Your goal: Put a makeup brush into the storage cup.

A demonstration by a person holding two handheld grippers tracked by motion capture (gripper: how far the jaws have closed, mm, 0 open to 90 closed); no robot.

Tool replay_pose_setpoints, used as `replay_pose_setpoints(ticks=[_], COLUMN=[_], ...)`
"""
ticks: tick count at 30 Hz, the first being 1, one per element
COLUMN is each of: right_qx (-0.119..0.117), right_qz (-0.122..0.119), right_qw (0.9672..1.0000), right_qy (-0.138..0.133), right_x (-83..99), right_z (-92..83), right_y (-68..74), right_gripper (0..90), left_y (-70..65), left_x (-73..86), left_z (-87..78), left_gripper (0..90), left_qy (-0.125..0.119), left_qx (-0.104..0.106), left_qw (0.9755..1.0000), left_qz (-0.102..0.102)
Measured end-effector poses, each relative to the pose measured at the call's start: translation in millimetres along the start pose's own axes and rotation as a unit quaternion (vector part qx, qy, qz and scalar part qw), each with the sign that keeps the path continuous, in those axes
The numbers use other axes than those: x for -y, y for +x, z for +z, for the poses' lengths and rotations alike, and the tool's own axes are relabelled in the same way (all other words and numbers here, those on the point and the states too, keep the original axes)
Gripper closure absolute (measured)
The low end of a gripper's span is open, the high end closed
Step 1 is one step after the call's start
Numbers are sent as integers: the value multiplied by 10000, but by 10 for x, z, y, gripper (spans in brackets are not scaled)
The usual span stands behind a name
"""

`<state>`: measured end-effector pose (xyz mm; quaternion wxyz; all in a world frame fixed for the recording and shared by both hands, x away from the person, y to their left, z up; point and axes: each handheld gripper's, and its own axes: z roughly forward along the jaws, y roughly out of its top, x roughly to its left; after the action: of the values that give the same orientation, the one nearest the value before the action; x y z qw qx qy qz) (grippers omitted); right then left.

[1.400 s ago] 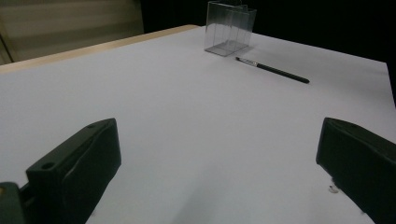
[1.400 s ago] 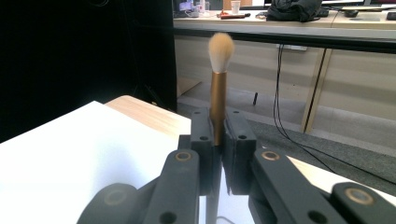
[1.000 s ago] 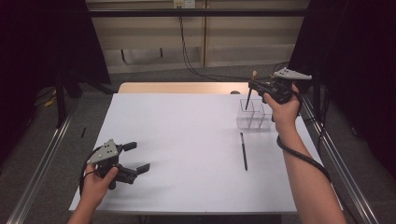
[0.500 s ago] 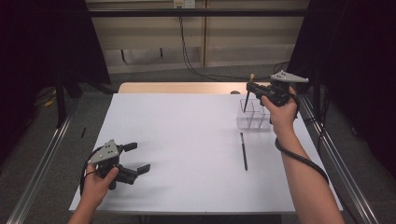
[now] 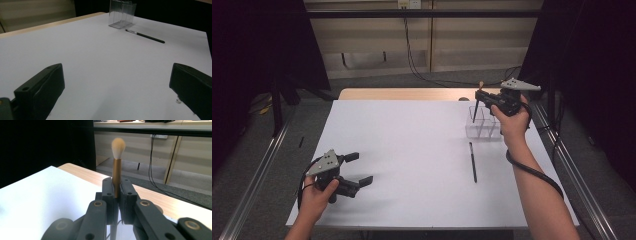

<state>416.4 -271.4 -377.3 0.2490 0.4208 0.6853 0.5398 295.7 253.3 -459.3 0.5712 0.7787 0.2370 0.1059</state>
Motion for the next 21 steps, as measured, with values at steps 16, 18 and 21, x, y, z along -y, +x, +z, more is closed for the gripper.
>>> replay_pose_setpoints(ticks=[16, 18, 21], right_qx=[25, 44, 32], right_qz=[-13, 20, 8], right_qw=[10000, 10000, 10000], right_qy=[18, 0, 39], right_x=[26, 32, 48], right_z=[-20, -14, 7], right_y=[15, 13, 32], right_gripper=[846, 846, 846], left_y=[-10, -9, -12], left_x=[-3, -3, -5], left_z=[11, 11, 8], left_gripper=[0, 0, 0], left_qy=[15, 22, 23], left_qx=[38, 36, 39], left_qw=[10000, 10000, 10000], left_qz=[38, 58, 64])
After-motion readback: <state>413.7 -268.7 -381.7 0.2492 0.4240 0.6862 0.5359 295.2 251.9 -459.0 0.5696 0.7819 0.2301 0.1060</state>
